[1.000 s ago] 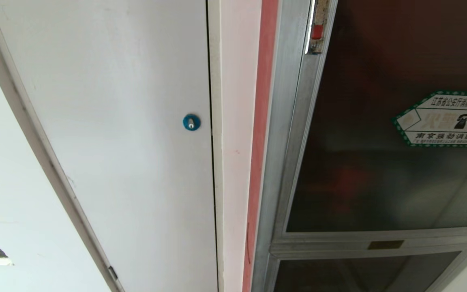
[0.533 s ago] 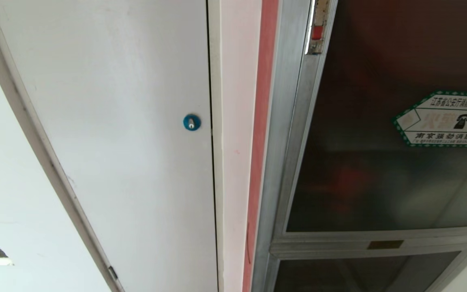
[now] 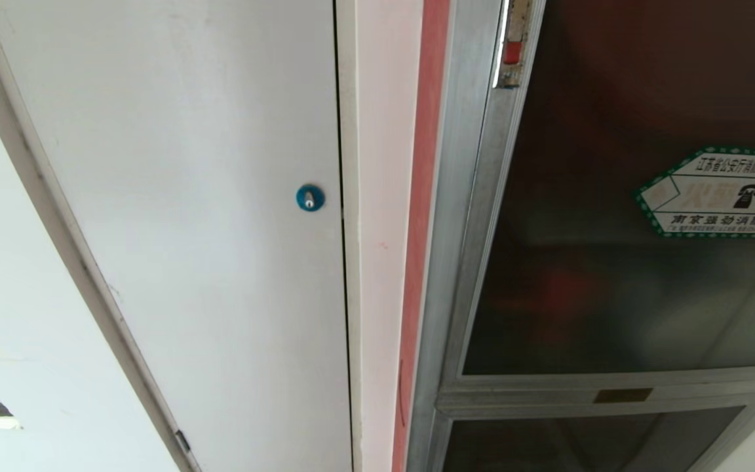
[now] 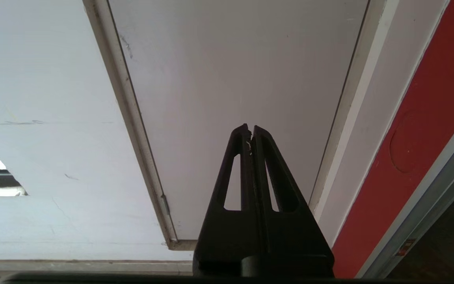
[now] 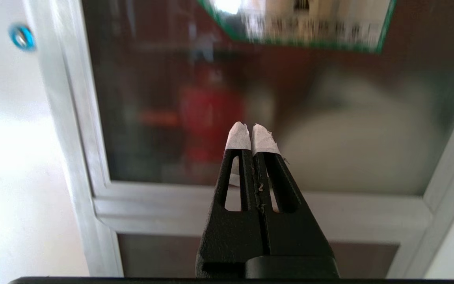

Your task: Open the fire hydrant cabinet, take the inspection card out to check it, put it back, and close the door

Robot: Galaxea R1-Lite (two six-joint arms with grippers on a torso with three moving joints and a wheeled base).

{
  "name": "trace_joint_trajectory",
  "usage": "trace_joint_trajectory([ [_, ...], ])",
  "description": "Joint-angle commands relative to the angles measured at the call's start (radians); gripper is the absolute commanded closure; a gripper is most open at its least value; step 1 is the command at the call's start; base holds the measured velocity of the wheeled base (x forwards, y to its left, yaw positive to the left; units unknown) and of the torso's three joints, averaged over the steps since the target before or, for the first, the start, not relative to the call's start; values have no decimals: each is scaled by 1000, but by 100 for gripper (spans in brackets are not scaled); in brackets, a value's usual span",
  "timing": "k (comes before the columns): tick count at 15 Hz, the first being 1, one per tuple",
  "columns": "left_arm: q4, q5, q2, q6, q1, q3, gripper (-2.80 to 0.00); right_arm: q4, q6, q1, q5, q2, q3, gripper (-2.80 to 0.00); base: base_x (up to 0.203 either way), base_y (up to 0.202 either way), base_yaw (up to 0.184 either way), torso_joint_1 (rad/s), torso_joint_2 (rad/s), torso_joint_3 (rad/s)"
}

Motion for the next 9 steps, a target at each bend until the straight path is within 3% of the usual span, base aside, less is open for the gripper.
trace_joint_trajectory([
  [1,0,0,1,0,0,11,0,-13,-4,0,-9,-12,98,0,0,0,0,0,0,0],
  [9,0,0,1,0,0,11,0,76,-9,0,-18,-12,124,0,0,0,0,0,0,0],
])
